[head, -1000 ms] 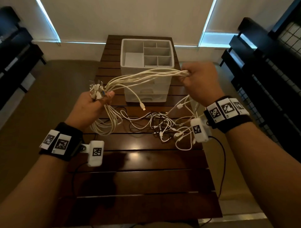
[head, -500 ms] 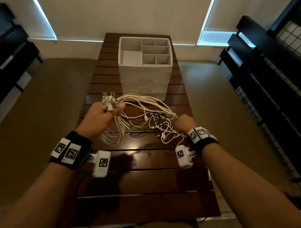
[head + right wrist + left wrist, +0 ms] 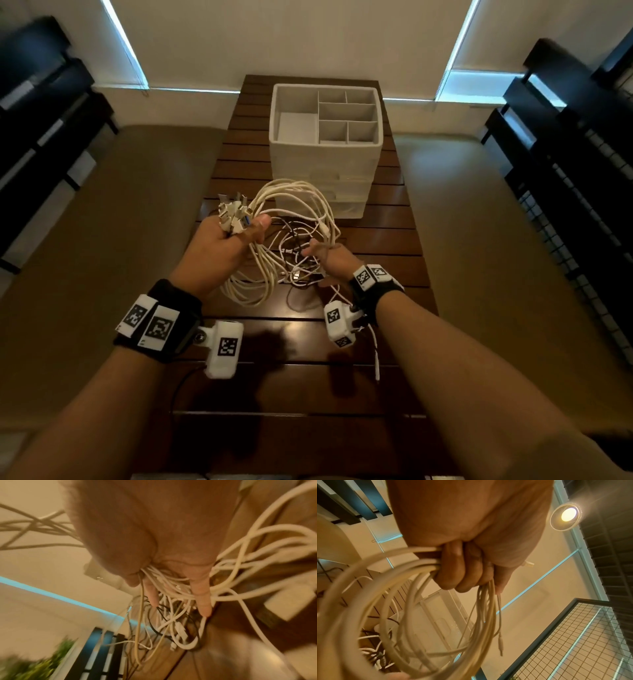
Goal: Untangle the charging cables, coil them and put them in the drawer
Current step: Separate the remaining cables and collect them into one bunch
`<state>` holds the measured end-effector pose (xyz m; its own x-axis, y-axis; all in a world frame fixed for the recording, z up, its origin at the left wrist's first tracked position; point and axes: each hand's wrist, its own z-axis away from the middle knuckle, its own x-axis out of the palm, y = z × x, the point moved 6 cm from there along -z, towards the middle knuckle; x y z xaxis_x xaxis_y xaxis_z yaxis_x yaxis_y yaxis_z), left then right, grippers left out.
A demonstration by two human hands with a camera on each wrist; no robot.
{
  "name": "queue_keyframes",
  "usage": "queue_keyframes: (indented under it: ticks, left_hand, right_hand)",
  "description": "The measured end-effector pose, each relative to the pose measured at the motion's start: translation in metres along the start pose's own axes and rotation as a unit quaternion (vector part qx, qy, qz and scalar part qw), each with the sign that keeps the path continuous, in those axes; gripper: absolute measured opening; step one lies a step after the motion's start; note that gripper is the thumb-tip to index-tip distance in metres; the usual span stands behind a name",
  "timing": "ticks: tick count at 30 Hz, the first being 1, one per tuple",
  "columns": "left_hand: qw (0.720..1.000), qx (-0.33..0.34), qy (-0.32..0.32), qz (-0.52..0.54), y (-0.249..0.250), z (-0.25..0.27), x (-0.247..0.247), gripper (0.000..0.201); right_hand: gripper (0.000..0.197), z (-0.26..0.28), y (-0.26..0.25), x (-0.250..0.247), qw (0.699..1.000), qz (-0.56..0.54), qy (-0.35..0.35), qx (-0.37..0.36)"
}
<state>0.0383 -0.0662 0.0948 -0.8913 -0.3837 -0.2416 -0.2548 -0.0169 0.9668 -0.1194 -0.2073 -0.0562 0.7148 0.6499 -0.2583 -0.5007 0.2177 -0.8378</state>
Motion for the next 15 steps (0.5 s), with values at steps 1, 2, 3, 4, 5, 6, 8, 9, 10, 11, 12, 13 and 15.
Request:
queue_keyframes:
  ticks: [1,2,3,4,5,6,8,9,10,11,12,13,15]
  left_hand:
    - [1.0,-0.003,0.007,0.007,0.001,0.001,-0.003,0.037]
    - [1.0,-0.005,0.016,0.013,0.002,0.001,-0.006,0.037]
    - [0.999,-0.009,0.025,0.021,0.002,0.001,-0.009,0.037]
    - [0.999,-0.016,0.032,0.031,0.001,0.001,-0.011,0.036]
    - [0.998,-0.027,0.037,0.042,0.0,0.001,-0.012,0.036]
    - [0.998,-0.036,0.037,0.048,-0.001,0.001,-0.012,0.036]
    - [0.998,-0.048,0.025,0.042,-0.005,0.001,-0.01,0.036]
    - [0.998,-0.047,0.014,0.034,-0.007,0.001,-0.007,0.037]
    - [0.999,-0.043,0.002,0.027,-0.009,0.0,-0.004,0.041]
    - [0.999,-0.04,-0.009,0.02,-0.011,0.0,-0.002,0.044]
    - [0.999,-0.039,-0.015,0.012,-0.013,-0.001,0.0,0.046]
    - [0.999,-0.038,-0.014,0.006,-0.015,-0.002,0.001,0.046]
    - [0.999,-0.032,-0.013,-0.001,-0.017,-0.003,0.002,0.045]
  right_hand:
    - [0.048,0.006,-0.011,-0.002,1.0,0.017,-0.001,-0.016]
    - [0.051,0.011,-0.022,-0.007,0.999,0.03,0.008,-0.032]
    - [0.054,0.019,-0.037,-0.016,0.997,0.04,0.026,-0.052]
    - [0.055,0.028,-0.052,-0.026,0.995,0.041,0.042,-0.076]
    - [0.054,0.041,-0.071,-0.037,0.993,0.039,0.05,-0.103]
    - [0.055,0.053,-0.09,-0.048,0.989,0.038,0.056,-0.135]
    - [0.059,0.082,-0.131,-0.067,0.978,0.043,0.053,-0.197]
    - [0.06,0.094,-0.148,-0.075,0.973,0.055,0.049,-0.218]
    - [0.061,0.1,-0.16,-0.081,0.968,0.083,0.051,-0.232]
    - [0.062,0.105,-0.169,-0.085,0.96,0.132,0.055,-0.241]
    - [0.063,0.107,-0.172,-0.086,0.949,0.191,0.063,-0.242]
    - [0.065,0.107,-0.172,-0.087,0.936,0.245,0.074,-0.242]
    - [0.065,0.108,-0.17,-0.094,0.917,0.273,0.134,-0.26]
